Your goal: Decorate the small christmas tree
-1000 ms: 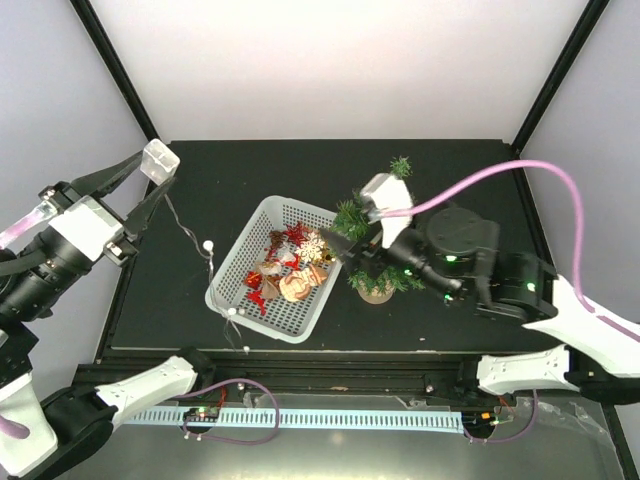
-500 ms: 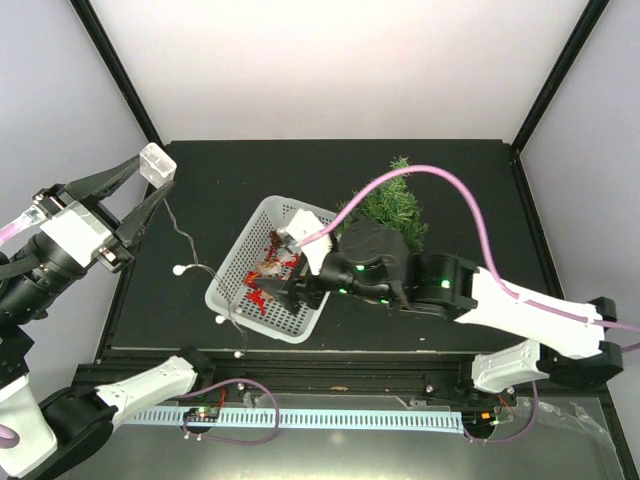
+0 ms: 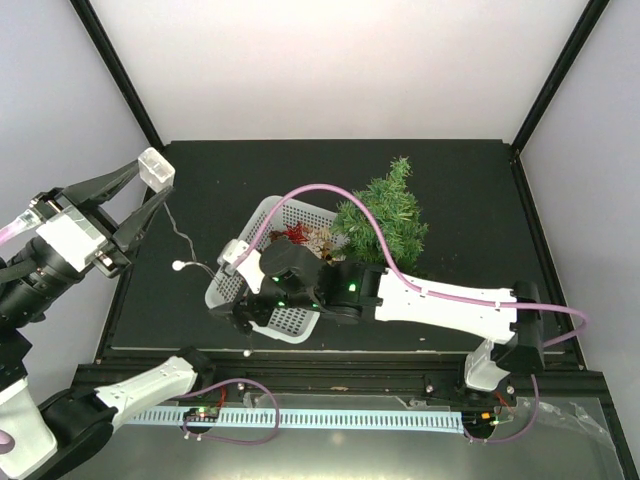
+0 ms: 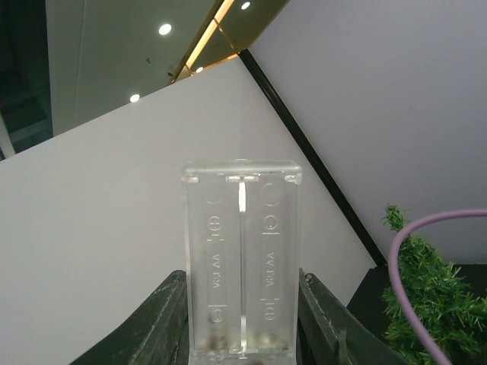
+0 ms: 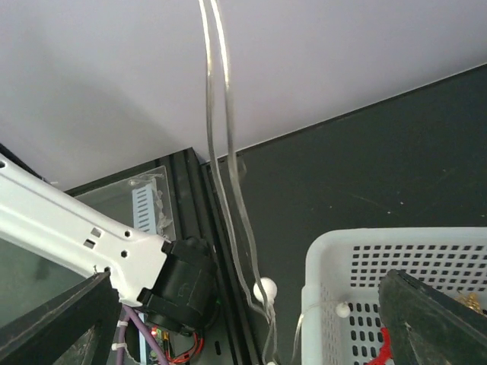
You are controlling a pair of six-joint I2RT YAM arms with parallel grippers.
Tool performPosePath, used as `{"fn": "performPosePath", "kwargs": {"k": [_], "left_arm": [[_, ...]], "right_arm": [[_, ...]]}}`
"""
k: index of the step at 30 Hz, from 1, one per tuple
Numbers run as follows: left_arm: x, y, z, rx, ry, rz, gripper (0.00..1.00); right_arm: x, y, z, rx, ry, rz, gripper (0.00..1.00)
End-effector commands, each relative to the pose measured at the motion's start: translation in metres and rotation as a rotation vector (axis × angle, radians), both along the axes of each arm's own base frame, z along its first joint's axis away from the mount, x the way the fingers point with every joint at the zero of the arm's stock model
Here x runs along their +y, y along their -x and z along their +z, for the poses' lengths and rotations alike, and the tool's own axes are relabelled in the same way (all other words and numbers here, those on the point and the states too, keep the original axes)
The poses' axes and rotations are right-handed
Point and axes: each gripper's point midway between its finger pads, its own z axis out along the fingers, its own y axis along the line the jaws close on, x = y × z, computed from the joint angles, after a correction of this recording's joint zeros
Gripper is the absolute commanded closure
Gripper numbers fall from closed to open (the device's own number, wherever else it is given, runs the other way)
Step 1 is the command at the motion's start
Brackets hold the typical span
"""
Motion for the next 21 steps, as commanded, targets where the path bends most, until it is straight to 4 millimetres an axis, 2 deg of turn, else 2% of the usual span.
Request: {"fn": "performPosePath", "kwargs": {"k": [1,4,6,7,9,11,12,13,16,21], "left_arm": [[0.003,0.008,0.004,-0.009,0.024,-0.015,0.72],[0.003,0.01,0.002,-0.006,0.025,-0.018,0.72],[0.004,0.011,0.003,-0.007,0.028,-0.02,0.71],[0.004,0.011,0.003,-0.007,0.028,-0.02,0.71],[0.005,0.013,0.004,-0.013,0.033,-0.019,0.71],[0.006,0.013,0.004,-0.014,0.034,-0.016,0.71],[0.006,0.013,0.004,-0.014,0.035,-0.017,0.7],[0.006,0.013,0.005,-0.015,0.036,-0.017,0.7],[0.005,0.012,0.004,-0.009,0.037,-0.017,0.68],[0.001,0.005,-0.004,0.006,0.024,-0.012,0.67]], "right_arm": [[0.016,0.007,0.034,0.006,-0.1,0.039,0.07],[0.023,0.003,0.027,-0.004,-0.084,0.03,0.09],[0.025,-0.001,0.022,-0.012,-0.073,0.013,0.15],[0.025,-0.004,0.02,-0.015,-0.068,-0.004,0.22],[0.022,-0.009,0.015,-0.022,-0.062,-0.034,0.44],[0.018,-0.012,0.014,-0.031,-0.061,-0.055,0.7],[0.012,-0.013,0.018,-0.034,-0.064,-0.067,0.86],[0.006,-0.014,0.021,-0.033,-0.065,-0.082,0.97],[-0.016,-0.01,0.032,-0.037,-0.102,-0.093,0.99],[-0.071,-0.005,0.062,-0.053,-0.183,-0.135,0.99]]}}
